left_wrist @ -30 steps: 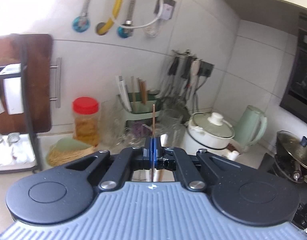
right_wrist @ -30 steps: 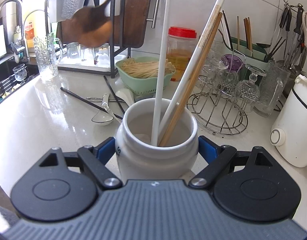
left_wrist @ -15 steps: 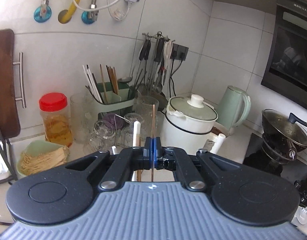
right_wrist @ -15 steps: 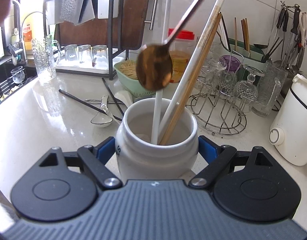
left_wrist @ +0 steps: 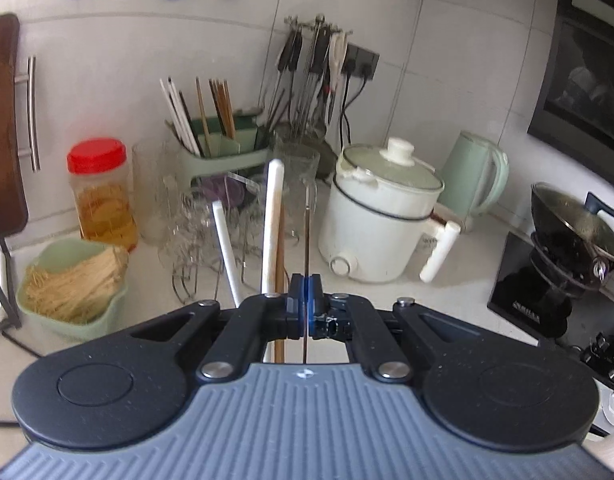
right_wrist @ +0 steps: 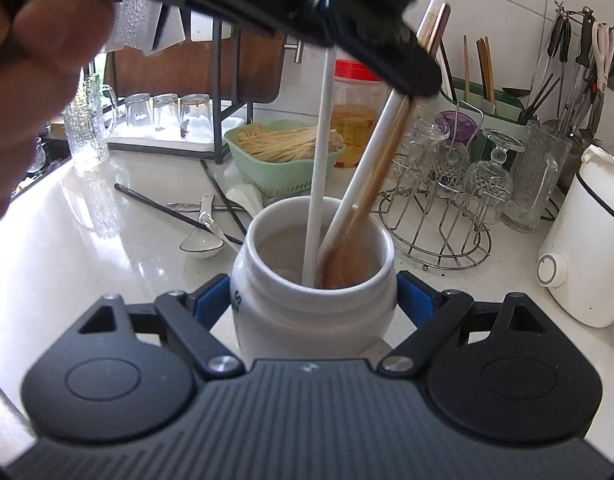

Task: Organize utensils
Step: 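Open the left gripper to release the copper spoon and withdraw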

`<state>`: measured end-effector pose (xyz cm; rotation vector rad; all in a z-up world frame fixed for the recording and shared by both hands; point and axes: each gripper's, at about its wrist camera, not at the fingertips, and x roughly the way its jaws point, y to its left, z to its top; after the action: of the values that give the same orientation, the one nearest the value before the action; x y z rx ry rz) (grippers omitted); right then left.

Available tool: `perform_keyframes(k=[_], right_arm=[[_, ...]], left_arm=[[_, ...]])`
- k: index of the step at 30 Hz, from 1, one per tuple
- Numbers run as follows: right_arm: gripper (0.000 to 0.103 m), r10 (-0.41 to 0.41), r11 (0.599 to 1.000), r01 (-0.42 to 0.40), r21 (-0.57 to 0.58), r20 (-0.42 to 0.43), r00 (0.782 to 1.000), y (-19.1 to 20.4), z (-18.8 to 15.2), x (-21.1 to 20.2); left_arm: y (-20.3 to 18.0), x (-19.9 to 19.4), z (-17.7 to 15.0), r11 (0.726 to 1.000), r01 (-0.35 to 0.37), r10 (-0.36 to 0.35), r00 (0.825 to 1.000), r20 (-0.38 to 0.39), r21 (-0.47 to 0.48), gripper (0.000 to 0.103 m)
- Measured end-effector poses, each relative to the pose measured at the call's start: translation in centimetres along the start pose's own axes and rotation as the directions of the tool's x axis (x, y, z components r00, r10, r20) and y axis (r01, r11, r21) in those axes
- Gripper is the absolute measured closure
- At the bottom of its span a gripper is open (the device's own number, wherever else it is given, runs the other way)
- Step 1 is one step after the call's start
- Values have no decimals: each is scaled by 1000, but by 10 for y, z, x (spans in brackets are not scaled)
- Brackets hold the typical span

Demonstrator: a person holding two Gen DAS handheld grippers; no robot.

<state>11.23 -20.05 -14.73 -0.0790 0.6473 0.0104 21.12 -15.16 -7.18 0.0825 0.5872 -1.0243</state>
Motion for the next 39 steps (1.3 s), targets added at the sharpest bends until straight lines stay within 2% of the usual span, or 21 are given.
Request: perform_keyframes(k=[7, 14, 26, 39], right_arm=[[12, -2, 1000, 2, -1, -1, 1000, 1, 0, 0], [12, -4, 1000, 4, 0, 1, 1000, 0, 0, 0], [12, -9, 1000, 9, 6, 5, 1000, 1, -1, 0], [12, -9, 1000, 8, 7, 6, 1000, 1, -1, -1]], left_arm=[[2, -1, -8, 1000, 3, -4, 1000, -27, -29, 101], [0, 1, -9, 999, -2, -2, 996, -90, -43, 101], [3, 19, -21, 998, -15, 1, 974, -227, -62, 101], [3, 30, -27, 997, -32, 11, 956, -294, -66, 101]])
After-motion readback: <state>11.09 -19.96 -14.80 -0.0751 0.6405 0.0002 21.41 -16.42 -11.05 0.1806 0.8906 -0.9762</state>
